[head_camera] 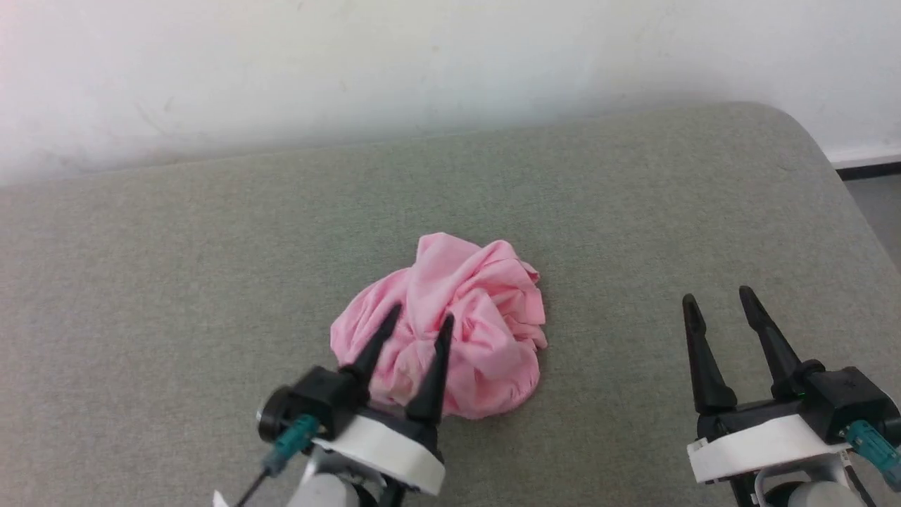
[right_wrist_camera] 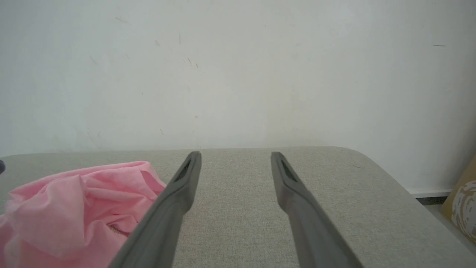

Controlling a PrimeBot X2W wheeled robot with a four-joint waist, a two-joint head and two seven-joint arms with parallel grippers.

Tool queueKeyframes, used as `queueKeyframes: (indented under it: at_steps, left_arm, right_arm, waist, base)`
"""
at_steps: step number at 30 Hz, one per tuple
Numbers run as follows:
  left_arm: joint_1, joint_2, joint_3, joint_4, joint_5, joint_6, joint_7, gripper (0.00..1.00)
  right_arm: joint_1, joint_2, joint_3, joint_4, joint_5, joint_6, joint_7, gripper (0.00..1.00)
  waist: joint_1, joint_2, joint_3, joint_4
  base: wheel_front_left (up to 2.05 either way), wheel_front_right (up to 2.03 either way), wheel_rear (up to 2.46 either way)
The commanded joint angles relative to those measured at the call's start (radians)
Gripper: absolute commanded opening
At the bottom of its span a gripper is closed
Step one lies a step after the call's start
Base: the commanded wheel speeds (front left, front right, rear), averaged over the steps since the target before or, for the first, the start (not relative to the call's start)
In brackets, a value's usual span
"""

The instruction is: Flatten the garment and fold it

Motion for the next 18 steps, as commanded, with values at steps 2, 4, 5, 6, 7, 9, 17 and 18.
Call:
queueKeyframes:
  at_steps: [2, 4, 5, 6, 7, 9, 17, 18]
  left_arm:
    - [0.006, -0.004, 0.03, -0.056, 0.004, 0.009, -0.005, 1.0]
    - [0.01, -0.005, 0.07, -0.107, 0.012, 0.021, -0.005, 1.0]
    - [0.01, -0.005, 0.091, -0.131, 0.017, 0.025, -0.005, 1.0]
    - [0.014, -0.005, 0.11, -0.14, 0.023, 0.029, -0.005, 1.0]
    - [0.014, -0.005, 0.132, -0.151, 0.028, 0.031, -0.005, 1.0]
    - [0.022, 0.0, 0.179, -0.158, 0.028, 0.031, -0.005, 1.0]
    - [0.102, 0.074, 0.376, -0.123, 0.006, 0.016, -0.006, 1.0]
    - [0.116, 0.083, 0.392, -0.113, 0.004, 0.017, -0.006, 1.0]
  right_arm:
    - [0.011, 0.002, 0.002, -0.006, -0.005, -0.001, 0.002, 1.0]
    - [0.013, 0.002, 0.004, -0.01, -0.007, -0.001, 0.006, 1.0]
    - [0.013, 0.002, 0.006, -0.012, -0.008, -0.001, 0.008, 1.0]
    - [0.014, 0.002, 0.007, -0.013, -0.008, -0.001, 0.009, 1.0]
    - [0.015, 0.002, 0.008, -0.013, -0.009, -0.001, 0.01, 1.0]
    - [0.018, 0.002, 0.01, -0.013, -0.009, -0.001, 0.012, 1.0]
    - [0.032, 0.002, 0.023, -0.013, -0.004, -0.001, 0.025, 1.0]
    - [0.035, 0.002, 0.022, -0.012, -0.003, -0.001, 0.028, 1.0]
  waist:
    - [0.0, 0.0, -0.009, 0.019]
    - [0.0, 0.0, -0.01, 0.028]
    - [0.0, 0.0, -0.011, 0.031]
    - [0.0, 0.0, -0.012, 0.034]
    - [0.0, 0.0, -0.013, 0.037]
    - [0.0, 0.0, -0.016, 0.042]
    - [0.0, 0.0, -0.034, 0.05]
    - [0.0, 0.0, -0.037, 0.053]
  base:
    - [0.0, 0.0, 0.0]
    - [0.0, 0.0, 0.0]
    - [0.0, 0.0, 0.0]
    - [0.0, 0.0, 0.0]
    - [0.0, 0.0, 0.0]
    - [0.0, 0.0, 0.0]
    - [0.0, 0.0, 0.0]
    - [0.0, 0.0, 0.0]
